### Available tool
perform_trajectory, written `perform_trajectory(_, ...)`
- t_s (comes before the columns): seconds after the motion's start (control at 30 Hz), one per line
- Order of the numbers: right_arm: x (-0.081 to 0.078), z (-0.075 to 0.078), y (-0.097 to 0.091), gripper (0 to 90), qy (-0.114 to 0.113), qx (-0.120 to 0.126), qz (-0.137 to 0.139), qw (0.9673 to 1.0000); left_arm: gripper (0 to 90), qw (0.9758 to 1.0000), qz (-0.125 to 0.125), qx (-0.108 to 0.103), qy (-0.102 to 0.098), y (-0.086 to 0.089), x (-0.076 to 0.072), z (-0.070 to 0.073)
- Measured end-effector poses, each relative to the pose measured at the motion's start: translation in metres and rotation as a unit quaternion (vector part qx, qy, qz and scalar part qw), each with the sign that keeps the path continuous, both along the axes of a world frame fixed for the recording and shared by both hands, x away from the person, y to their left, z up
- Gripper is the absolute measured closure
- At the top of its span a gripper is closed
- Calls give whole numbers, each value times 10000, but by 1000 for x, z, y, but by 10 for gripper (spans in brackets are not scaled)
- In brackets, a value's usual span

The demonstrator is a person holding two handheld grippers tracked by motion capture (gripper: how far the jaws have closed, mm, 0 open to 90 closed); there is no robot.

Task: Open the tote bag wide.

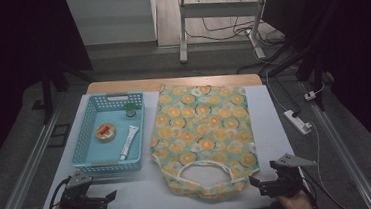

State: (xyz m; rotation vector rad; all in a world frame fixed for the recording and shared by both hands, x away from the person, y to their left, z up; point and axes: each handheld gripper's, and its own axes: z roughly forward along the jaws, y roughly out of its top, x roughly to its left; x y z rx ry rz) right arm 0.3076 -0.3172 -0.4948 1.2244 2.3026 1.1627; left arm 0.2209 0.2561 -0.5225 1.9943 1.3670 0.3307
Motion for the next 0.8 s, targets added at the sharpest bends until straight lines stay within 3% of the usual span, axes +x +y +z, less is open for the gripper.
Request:
perform_trajectory(0.3, 0, 0, -1, 0, 0, 71, 46, 10000, 0, 10000, -76, -43, 9, 0, 1, 0)
perform_trajectory(0.4, 1, 0, -3, 0, 13, 153, 27, 9999, 0, 9998, -76, -169, 0, 3, 1, 0)
perform_trajectory(0.8, 0, 0, -1, 0, -16, 71, 116, 9999, 0, 9998, -134, -160, -11, 2, 0, 0)
